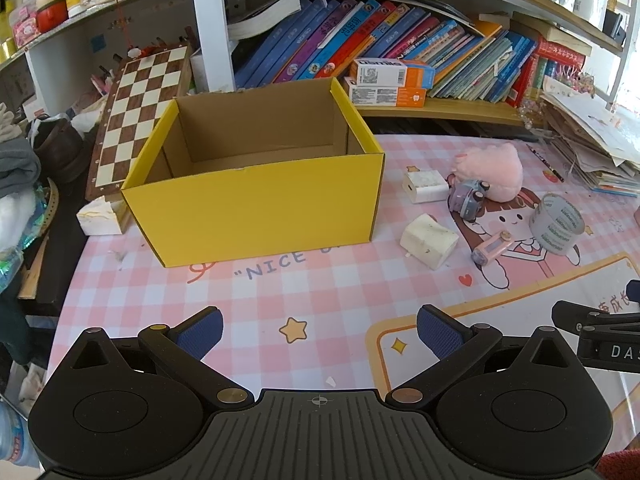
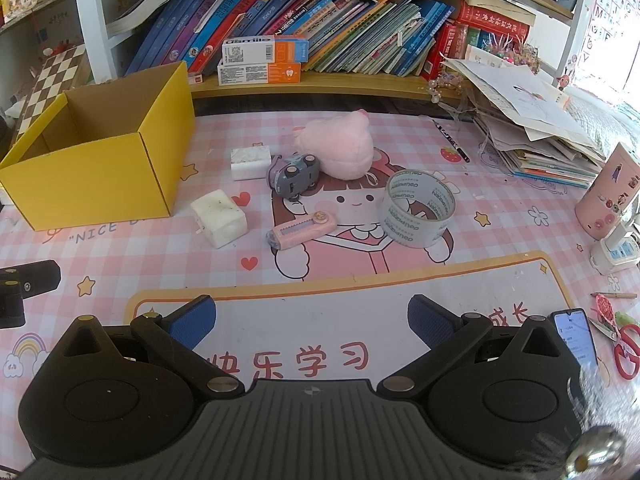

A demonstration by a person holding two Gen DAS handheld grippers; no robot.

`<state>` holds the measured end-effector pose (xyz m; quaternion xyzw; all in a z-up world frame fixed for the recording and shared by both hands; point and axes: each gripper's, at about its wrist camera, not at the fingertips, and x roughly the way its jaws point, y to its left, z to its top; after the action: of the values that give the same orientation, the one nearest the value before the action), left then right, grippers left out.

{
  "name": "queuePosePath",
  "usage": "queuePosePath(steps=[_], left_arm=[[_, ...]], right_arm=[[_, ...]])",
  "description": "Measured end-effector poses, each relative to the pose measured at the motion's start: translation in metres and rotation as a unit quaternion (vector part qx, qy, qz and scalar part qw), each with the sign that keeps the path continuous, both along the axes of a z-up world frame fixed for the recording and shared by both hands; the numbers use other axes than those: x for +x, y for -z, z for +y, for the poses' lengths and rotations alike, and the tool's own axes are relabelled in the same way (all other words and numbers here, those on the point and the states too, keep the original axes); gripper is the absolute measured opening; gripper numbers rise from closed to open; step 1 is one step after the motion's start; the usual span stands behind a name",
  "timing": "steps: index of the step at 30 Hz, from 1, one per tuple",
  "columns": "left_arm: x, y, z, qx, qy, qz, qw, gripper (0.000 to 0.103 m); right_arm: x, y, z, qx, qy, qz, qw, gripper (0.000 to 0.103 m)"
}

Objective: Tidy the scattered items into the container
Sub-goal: 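Move both tools toward the items scattered on the pink mat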

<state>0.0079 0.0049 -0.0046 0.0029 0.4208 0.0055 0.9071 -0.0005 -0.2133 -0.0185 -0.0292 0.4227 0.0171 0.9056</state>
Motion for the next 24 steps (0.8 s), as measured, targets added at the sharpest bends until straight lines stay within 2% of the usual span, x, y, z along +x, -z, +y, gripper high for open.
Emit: queuePosePath(steps=[24], left_arm=[[-0.0024, -0.0020, -0.0035, -0.018, 0.018, -0.003, 0.9997, 0.103]], right_arm=[[0.0005, 0.0000, -0.0004, 0.000, -0.003, 0.002, 1.000, 0.103]])
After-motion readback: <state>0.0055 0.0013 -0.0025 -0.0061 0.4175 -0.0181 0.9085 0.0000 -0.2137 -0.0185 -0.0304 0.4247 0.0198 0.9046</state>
